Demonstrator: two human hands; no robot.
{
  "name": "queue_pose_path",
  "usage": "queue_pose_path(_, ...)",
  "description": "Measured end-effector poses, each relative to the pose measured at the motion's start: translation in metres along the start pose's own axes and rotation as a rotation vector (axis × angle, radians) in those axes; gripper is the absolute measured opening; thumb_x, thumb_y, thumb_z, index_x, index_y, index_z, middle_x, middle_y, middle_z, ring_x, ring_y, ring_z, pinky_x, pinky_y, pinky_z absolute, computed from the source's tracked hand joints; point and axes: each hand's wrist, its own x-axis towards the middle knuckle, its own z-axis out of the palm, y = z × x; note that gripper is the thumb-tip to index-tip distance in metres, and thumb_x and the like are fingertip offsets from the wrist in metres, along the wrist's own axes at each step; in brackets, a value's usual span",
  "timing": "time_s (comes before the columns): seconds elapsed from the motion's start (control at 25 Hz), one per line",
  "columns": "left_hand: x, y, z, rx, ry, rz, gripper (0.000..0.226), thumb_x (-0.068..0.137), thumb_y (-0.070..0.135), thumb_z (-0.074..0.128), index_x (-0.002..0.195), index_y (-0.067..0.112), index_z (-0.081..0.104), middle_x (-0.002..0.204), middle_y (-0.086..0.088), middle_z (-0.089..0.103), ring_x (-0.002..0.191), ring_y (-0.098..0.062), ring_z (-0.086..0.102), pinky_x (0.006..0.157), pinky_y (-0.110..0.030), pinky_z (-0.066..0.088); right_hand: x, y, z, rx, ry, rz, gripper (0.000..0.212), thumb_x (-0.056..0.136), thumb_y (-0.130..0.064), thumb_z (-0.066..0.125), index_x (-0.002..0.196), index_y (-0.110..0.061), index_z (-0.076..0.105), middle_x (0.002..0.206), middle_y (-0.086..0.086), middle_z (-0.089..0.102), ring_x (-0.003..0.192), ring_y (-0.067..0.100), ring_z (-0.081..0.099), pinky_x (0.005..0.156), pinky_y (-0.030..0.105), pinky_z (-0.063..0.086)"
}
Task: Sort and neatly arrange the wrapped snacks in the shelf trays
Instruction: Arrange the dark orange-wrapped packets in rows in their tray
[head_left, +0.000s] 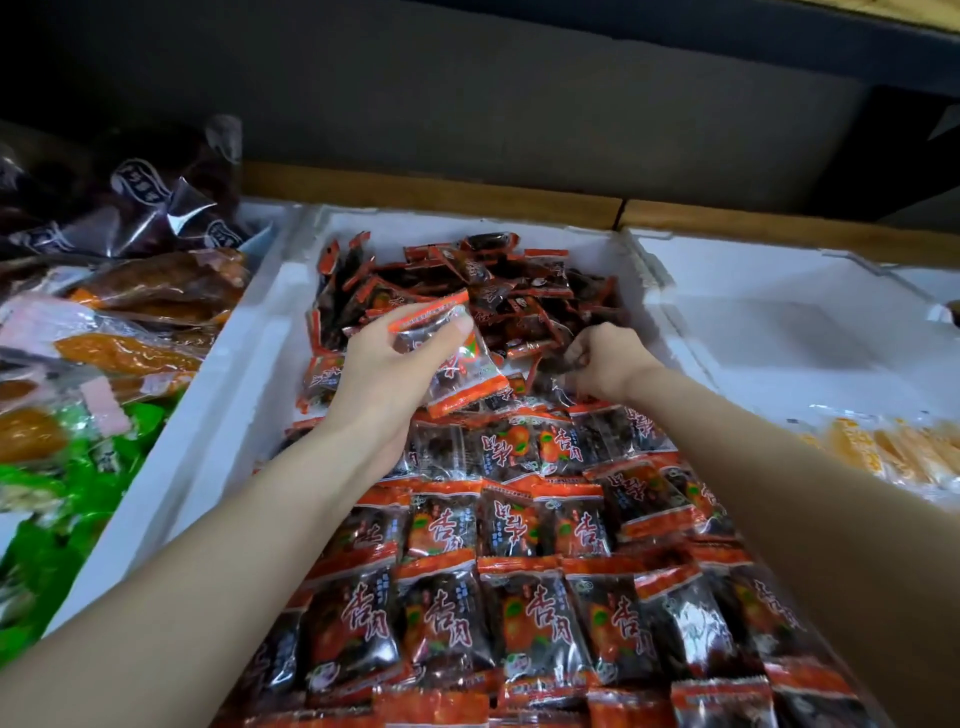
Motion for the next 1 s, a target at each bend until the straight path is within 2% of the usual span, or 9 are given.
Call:
queue_pose_path(0.12,0.003,0.0,-0.004,-0.034,0.044,-0.002,0.014,0.081,0.031,0.073,0.094,0.029,0.07,0.106,-0.002,0.072,0.106,-0.024,0.064,0.098,-0.048,0.046,-0.007,-0.01,-0.013,0.019,0.108,-0.099,0.017,0.078,-0.007,0.072,0.091,-0.015,0.064,0.095,0.006,0.063,0.09,0.025,0.062,0.072,0.023,0.042)
queue_pose_path(0.2,0.007,-0.001,-0.007,-0.088,0.102,-0.007,0.004,0.086,0.033,0.068,0.09,0.033,0.07,0.109,-0.005,0.07,0.109,-0.027,0.062,0.098,-0.051,0.046,-0.014,-0.021,-0.022,-0.002,0.193,-0.177,0.02,0.08,-0.005,0.069,0.095,-0.016,0.064,0.104,0.009,0.065,0.089,0.027,0.062,0.074,0.03,0.047)
queue_pose_path(0.28,0.009,-0.002,-0.009,-0.127,0.157,-0.033,0.016,0.093,0.033,0.057,0.084,0.038,0.07,0.116,-0.007,0.066,0.114,-0.029,0.058,0.099,-0.054,0.044,-0.024,-0.033,-0.031,-0.019,0.335,-0.245,0.021,0.082,-0.011,0.068,0.102,-0.017,0.063,0.108,0.007,0.065,0.096,0.026,0.06,0.078,0.027,0.043)
queue_pose_path(0.4,0.008,-0.002,-0.01,-0.182,0.213,-0.088,0.032,0.099,0.033,0.044,0.079,0.039,0.068,0.117,-0.006,0.065,0.114,-0.028,0.057,0.1,-0.053,0.043,-0.046,-0.057,-0.041,0.249,0.463,-0.28,0.018,0.082,-0.018,0.07,0.095,-0.022,0.058,0.092,-0.005,0.06,0.083,0.011,0.055,0.068,0.016,0.036)
queue_pose_path(0.56,0.005,0.01,-0.009,-0.436,0.195,-0.201,0.026,0.103,0.028,0.035,0.097,0.022,0.06,0.106,-0.009,0.068,0.096,-0.024,0.066,0.093,-0.053,0.05,-0.067,-0.086,-0.029,0.629,0.33,-0.253,0.017,0.084,-0.016,0.068,0.089,-0.023,0.054,0.072,-0.008,0.051,0.064,0.007,0.049,0.065,0.021,0.046)
queue_pose_path(0.64,0.004,0.015,-0.012,-0.555,0.162,-0.231,0.025,0.103,0.03,0.034,0.103,0.018,0.056,0.106,-0.011,0.07,0.095,-0.023,0.068,0.091,-0.053,0.051,-0.067,-0.096,-0.022,0.826,0.256,-0.173,0.015,0.085,-0.017,0.067,0.086,-0.025,0.054,0.084,-0.002,0.057,0.08,0.015,0.058,0.079,0.033,0.052)
queue_pose_path(0.72,0.005,0.016,-0.013,-0.552,0.151,-0.208,0.029,0.103,0.03,0.032,0.109,0.015,0.056,0.106,-0.011,0.07,0.097,-0.023,0.069,0.091,-0.051,0.052,-0.064,-0.104,-0.02,0.968,0.242,-0.126,0.015,0.086,-0.018,0.065,0.085,-0.026,0.053,0.093,0.005,0.06,0.09,0.021,0.06,0.085,0.035,0.051)
queue_pose_path(0.88,0.005,0.019,-0.014,-0.535,0.124,-0.222,0.038,0.101,0.037,0.037,0.124,0.012,0.054,0.115,-0.012,0.067,0.099,-0.021,0.068,0.089,-0.04,0.054,-0.061,-0.116,-0.009,0.834,0.184,-0.186,0.011,0.086,-0.018,0.066,0.084,-0.022,0.056,0.081,-0.001,0.058,0.08,0.014,0.056,0.078,0.03,0.049)
queue_pose_path(1.0,0.006,0.017,-0.019,-0.47,0.158,-0.095,0.046,0.082,0.024,0.071,0.124,0.013,0.055,0.119,-0.014,0.064,0.1,-0.023,0.066,0.08,-0.036,0.056,-0.056,-0.113,-0.009,0.602,0.05,-0.286,0.01,0.089,-0.026,0.061,0.095,-0.018,0.062,0.082,-0.009,0.059,0.077,0.002,0.055,0.076,0.014,0.044)
